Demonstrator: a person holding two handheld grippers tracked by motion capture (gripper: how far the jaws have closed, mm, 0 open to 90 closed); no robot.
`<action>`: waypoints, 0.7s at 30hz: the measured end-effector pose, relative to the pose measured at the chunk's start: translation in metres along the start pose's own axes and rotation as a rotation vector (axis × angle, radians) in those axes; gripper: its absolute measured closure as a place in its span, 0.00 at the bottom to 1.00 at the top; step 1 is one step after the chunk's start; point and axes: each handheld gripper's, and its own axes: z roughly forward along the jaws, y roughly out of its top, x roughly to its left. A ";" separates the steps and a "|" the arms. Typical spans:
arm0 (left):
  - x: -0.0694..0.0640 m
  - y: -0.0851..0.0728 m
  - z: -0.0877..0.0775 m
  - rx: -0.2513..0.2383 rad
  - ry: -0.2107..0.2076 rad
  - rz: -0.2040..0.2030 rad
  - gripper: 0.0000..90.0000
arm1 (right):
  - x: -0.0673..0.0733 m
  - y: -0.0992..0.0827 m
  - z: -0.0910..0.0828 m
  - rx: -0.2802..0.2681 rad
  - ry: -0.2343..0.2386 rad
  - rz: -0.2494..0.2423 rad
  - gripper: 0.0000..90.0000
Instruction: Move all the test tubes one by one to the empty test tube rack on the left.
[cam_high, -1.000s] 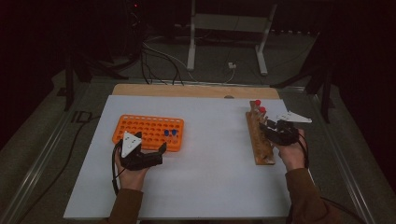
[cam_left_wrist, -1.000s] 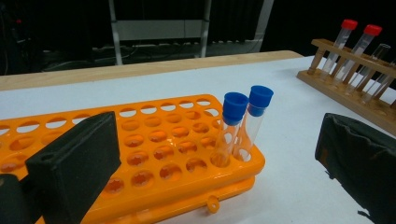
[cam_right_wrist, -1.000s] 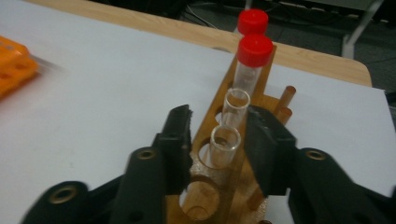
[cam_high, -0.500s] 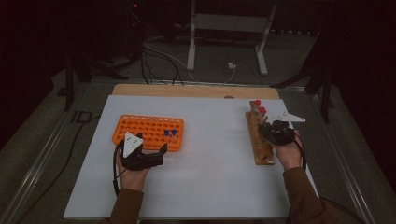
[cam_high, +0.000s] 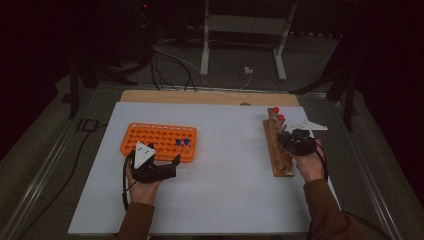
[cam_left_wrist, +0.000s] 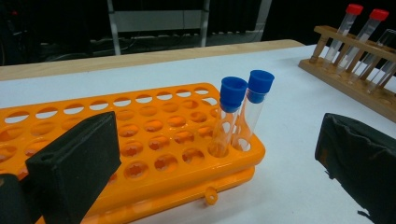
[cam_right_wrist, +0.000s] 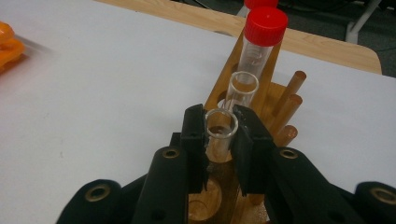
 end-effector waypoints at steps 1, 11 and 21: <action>0.000 0.000 0.000 0.001 0.000 0.001 0.01 | 0.000 0.000 -0.001 0.000 0.001 0.000 0.85; -0.001 0.000 0.001 0.004 -0.002 0.000 0.01 | 0.000 0.009 -0.010 -0.018 0.008 0.004 0.85; -0.002 0.000 0.001 0.005 -0.004 0.002 0.01 | -0.001 0.019 -0.022 -0.045 0.011 -0.005 0.85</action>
